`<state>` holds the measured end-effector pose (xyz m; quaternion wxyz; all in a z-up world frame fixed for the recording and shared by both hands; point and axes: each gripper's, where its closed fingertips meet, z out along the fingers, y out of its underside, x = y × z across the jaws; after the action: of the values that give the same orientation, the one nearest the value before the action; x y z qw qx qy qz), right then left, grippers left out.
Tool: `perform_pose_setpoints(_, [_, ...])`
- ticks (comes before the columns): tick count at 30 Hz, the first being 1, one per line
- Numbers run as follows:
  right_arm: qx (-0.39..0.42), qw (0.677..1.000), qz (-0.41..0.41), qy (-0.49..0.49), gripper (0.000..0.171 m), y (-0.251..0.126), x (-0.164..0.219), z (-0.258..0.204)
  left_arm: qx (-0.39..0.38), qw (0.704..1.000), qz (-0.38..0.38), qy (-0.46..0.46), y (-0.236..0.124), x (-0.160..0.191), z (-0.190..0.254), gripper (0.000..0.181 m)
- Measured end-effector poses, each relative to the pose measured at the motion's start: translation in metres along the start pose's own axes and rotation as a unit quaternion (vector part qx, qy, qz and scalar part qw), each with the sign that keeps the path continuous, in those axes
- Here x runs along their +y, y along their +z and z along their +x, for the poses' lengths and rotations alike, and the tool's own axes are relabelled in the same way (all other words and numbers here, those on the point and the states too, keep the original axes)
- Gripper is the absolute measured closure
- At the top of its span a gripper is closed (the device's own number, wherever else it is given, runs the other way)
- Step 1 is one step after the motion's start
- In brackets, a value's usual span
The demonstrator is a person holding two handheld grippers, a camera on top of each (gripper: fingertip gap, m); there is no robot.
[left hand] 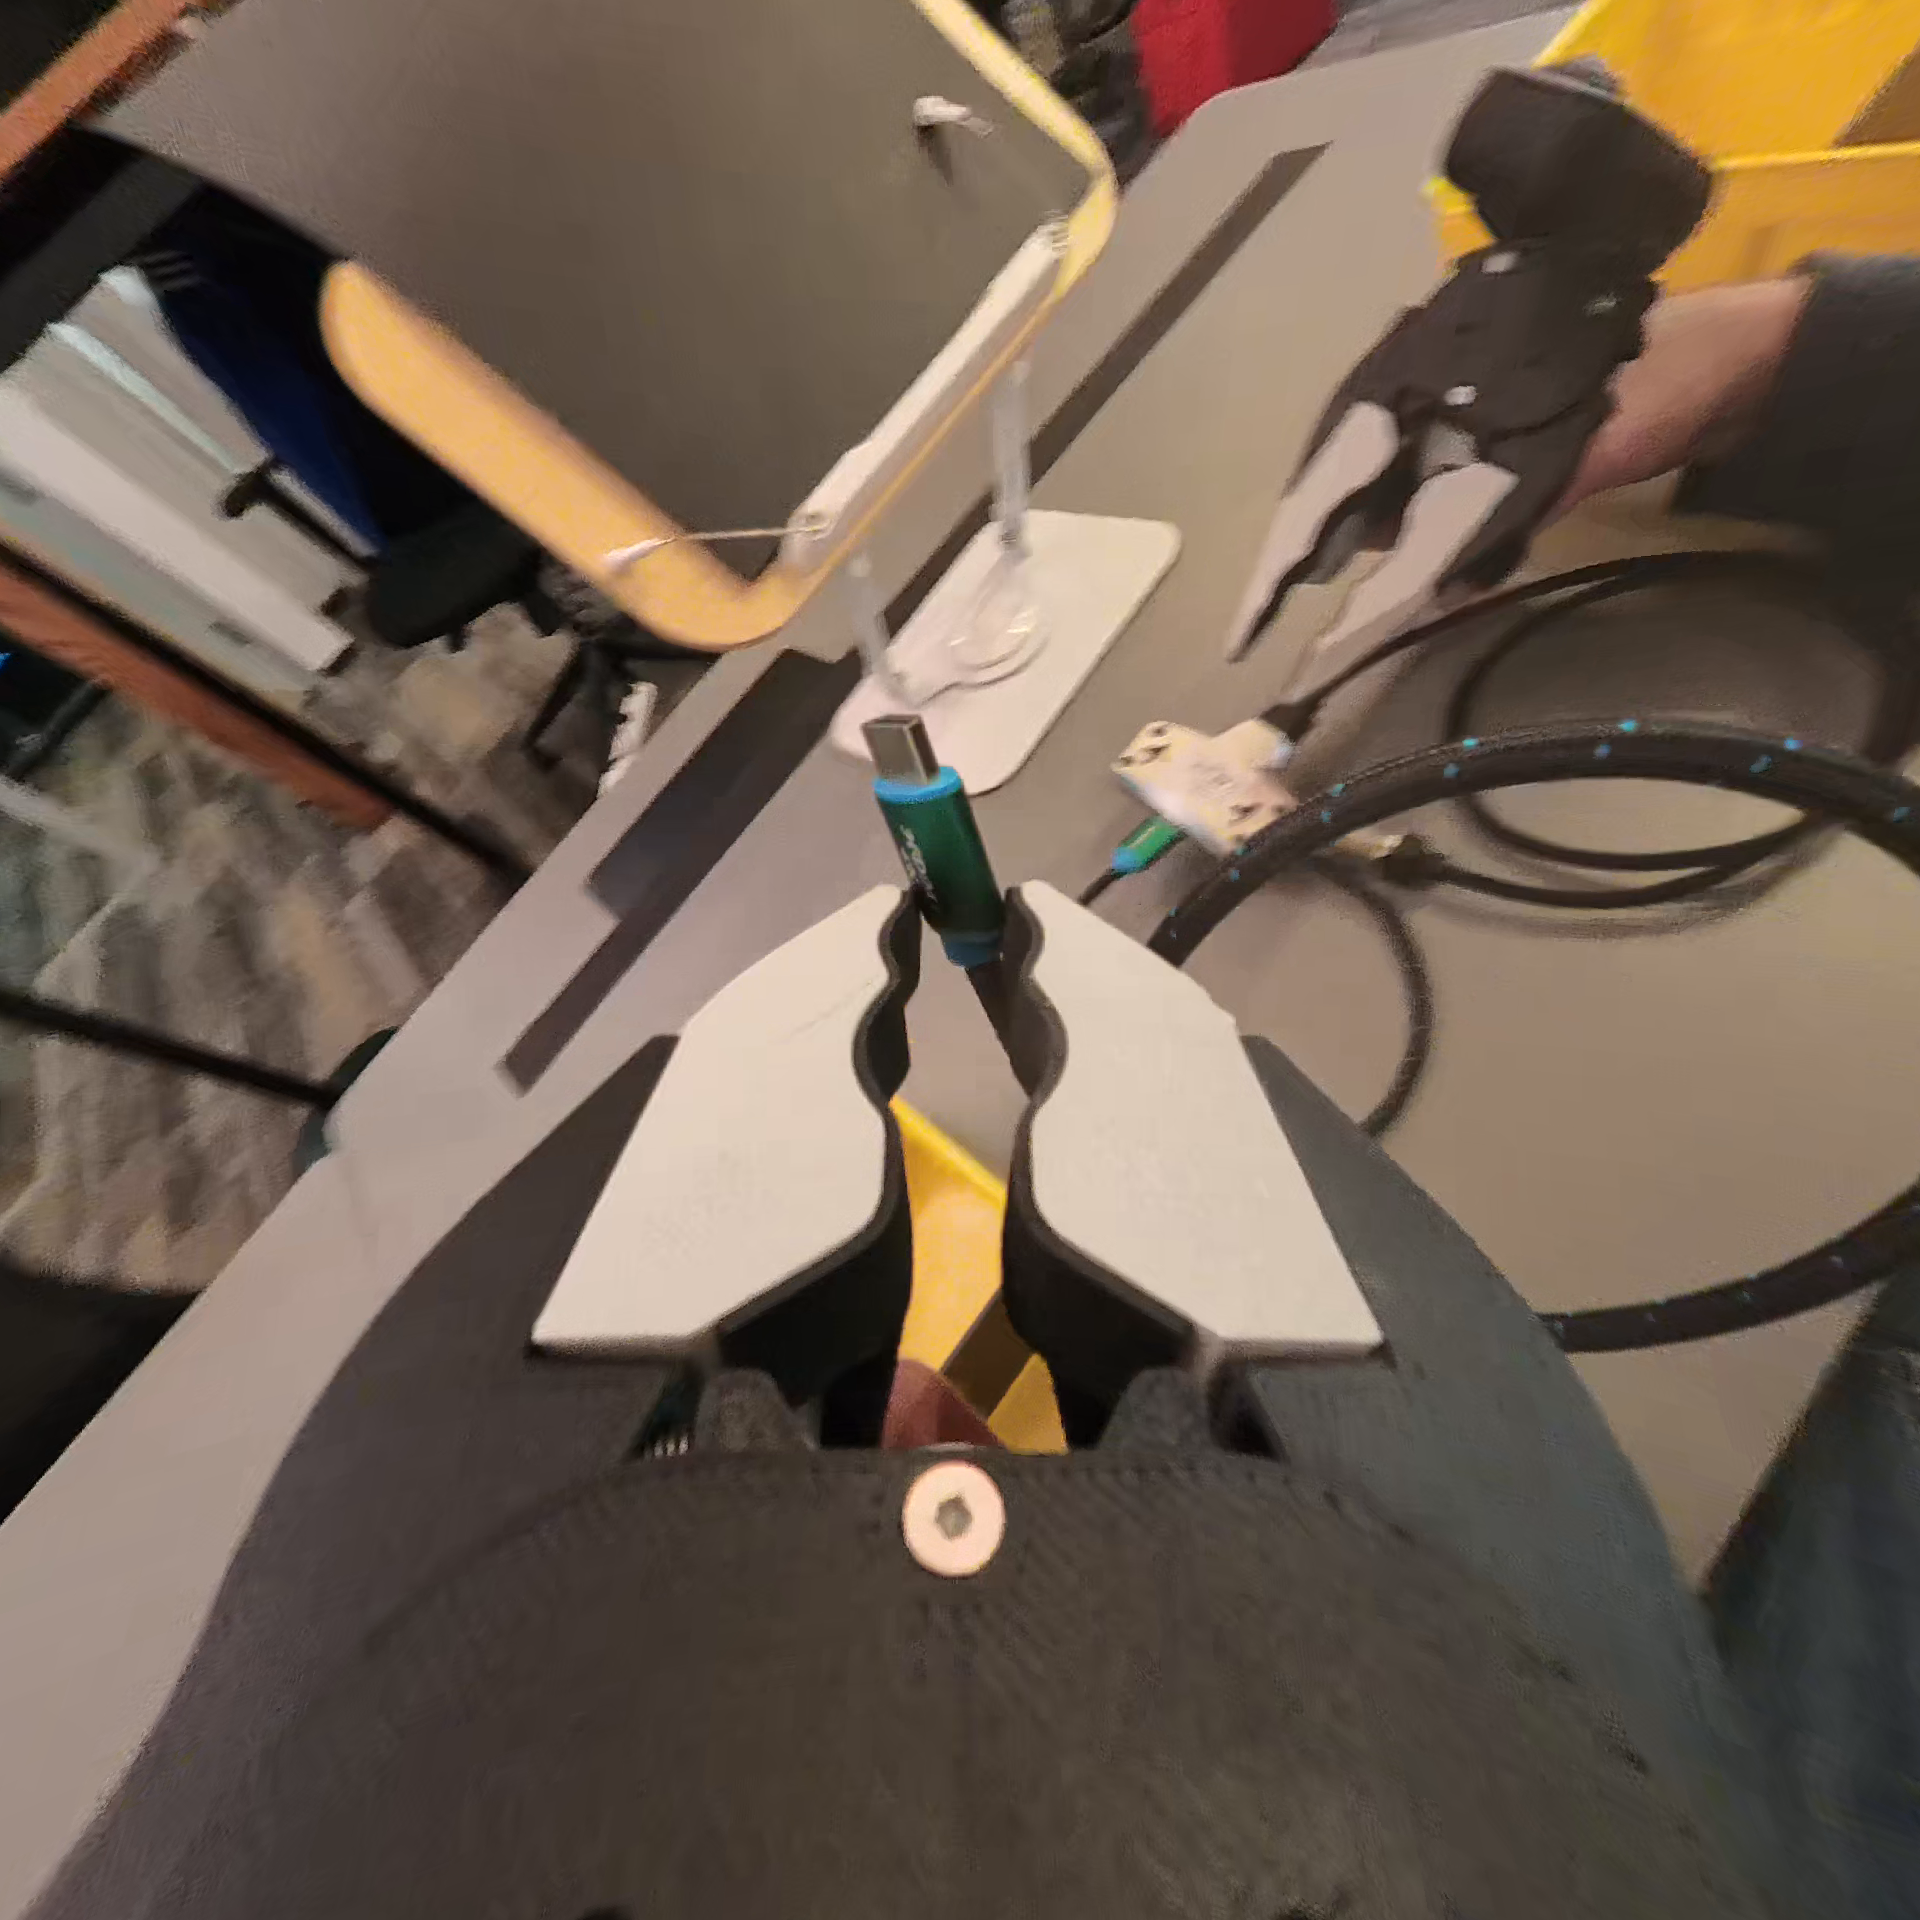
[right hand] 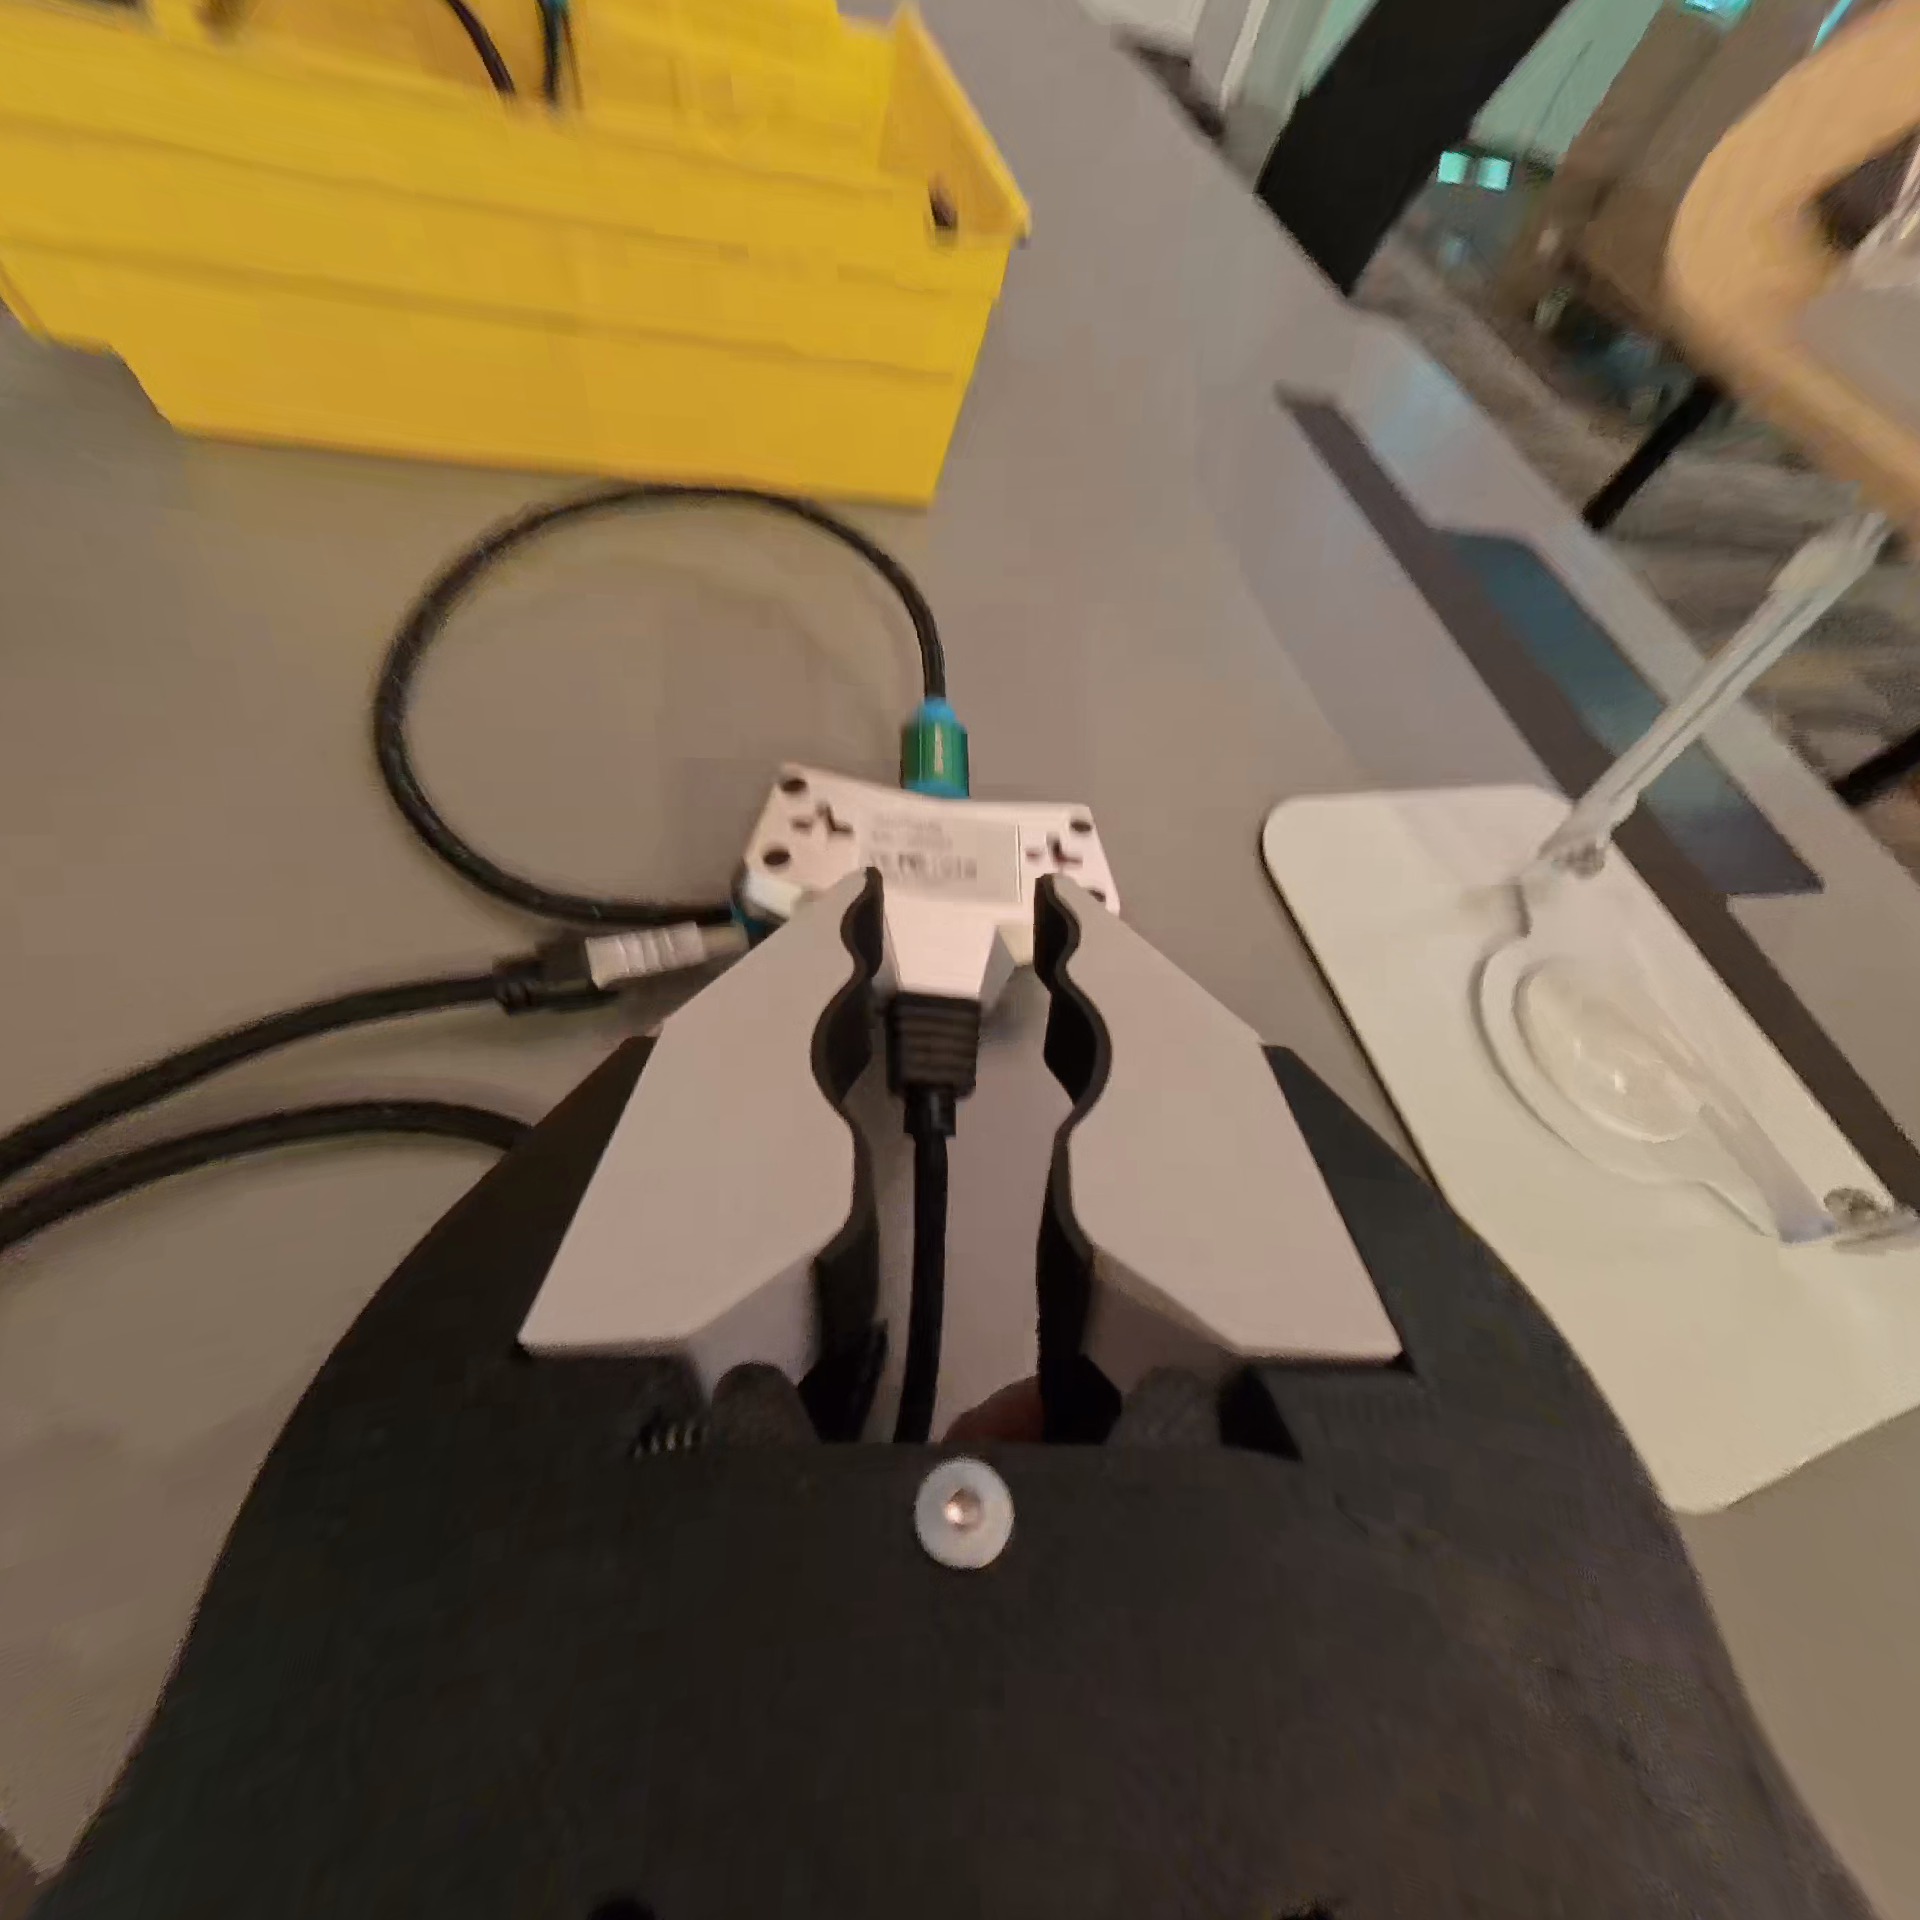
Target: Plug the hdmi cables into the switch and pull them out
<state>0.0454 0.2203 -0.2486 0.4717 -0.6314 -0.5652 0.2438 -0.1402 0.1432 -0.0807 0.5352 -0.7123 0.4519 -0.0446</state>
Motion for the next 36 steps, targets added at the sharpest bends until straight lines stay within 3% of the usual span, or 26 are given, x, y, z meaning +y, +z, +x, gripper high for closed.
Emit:
perform_pose_setpoints(6, [-0.055, 0.981, 0.187, 0.010, 0.145, -0.029, -0.072, -0.022, 0.111, 0.993, 0.003, 0.026, 0.046, -0.013, 0.058, 0.167])
perform_pose_setpoints(10, [-0.080, 0.967, 0.241, 0.012, 0.143, -0.041, -0.091, -0.033, 0.143, 0.989, -0.011, 0.042, 0.076, -0.010, 0.086, 0.167])
perform_pose_setpoints(18, [-0.112, 0.968, 0.222, -0.018, 0.140, -0.025, -0.095, -0.059, 0.147, 0.980, -0.062, 0.121, 0.114, 0.011, 0.123, 0.167])
perform_pose_setpoints(29, [-0.116, 0.975, 0.183, -0.045, 0.141, -0.007, -0.088, -0.074, 0.036, 0.955, -0.125, 0.267, 0.129, 0.032, 0.117, 0.167])
perform_pose_setpoints(36, [-0.098, 0.983, 0.144, -0.051, 0.151, 0.005, -0.077, -0.072, 0.013, 0.945, -0.128, 0.301, 0.133, 0.033, 0.120, 0.167])
